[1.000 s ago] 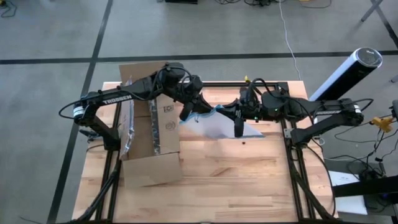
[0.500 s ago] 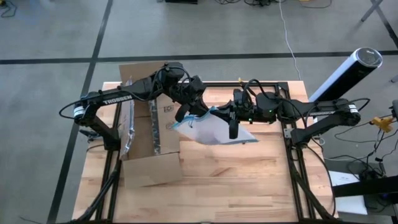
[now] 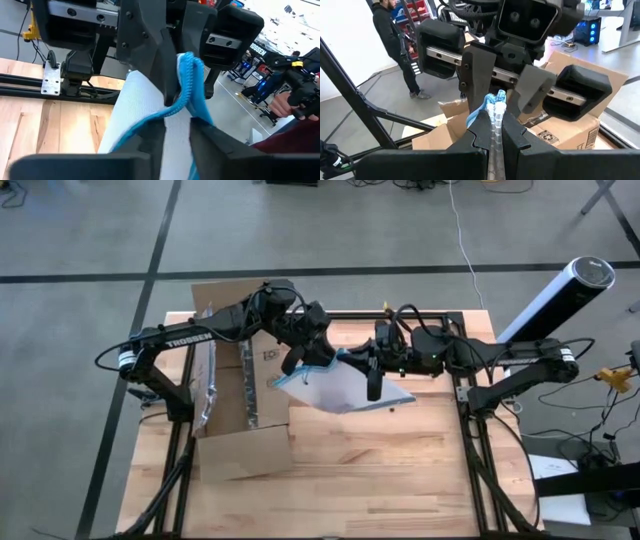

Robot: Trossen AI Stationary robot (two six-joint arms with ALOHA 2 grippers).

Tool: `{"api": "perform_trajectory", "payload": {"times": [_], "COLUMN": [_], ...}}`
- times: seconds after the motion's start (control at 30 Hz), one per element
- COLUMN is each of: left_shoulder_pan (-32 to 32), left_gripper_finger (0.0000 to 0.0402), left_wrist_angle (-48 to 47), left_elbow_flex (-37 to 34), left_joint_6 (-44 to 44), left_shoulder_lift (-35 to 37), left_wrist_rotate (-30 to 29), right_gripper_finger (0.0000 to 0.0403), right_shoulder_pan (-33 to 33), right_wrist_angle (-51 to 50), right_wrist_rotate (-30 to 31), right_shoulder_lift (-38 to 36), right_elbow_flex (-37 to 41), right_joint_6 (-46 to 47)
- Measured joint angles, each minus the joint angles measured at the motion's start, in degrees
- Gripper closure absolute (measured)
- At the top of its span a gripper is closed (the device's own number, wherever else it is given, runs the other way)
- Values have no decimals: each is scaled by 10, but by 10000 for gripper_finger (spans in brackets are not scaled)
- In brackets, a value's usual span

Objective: Unpack boxes
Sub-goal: Close the blue transparent zip bag

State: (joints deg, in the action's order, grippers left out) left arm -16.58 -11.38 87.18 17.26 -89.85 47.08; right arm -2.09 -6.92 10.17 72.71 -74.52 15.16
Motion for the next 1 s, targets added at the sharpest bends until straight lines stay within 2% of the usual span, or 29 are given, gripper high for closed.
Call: {"api": "perform_trajectory", "payload": {"times": [0.2,0.37,0.6,0.87,1.0], "left_shoulder_pan": [0,-2,-20,-40,-38], "left_gripper_finger": [226,182,176,185,181], "left_wrist_angle": [-1,-2,-25,-269,-338], "left_elbow_flex": [0,0,0,1,1], "left_joint_6": [0,0,-17,-147,-191], "left_shoulder_lift": [0,1,29,51,50], "left_wrist_rotate": [-16,-17,-32,-99,-124], "right_gripper_finger": [403,403,403,403,403], "right_shoulder_pan": [4,4,5,4,4], "right_wrist_angle": [-3,-5,-12,-16,-21], "right_wrist_rotate": [3,3,10,12,12], "right_shoulder_lift": [2,-2,-13,-25,-25], "right_elbow_flex": [-9,-9,-10,-10,-10], "right_joint_6": [-9,-13,-13,-16,-17]}}
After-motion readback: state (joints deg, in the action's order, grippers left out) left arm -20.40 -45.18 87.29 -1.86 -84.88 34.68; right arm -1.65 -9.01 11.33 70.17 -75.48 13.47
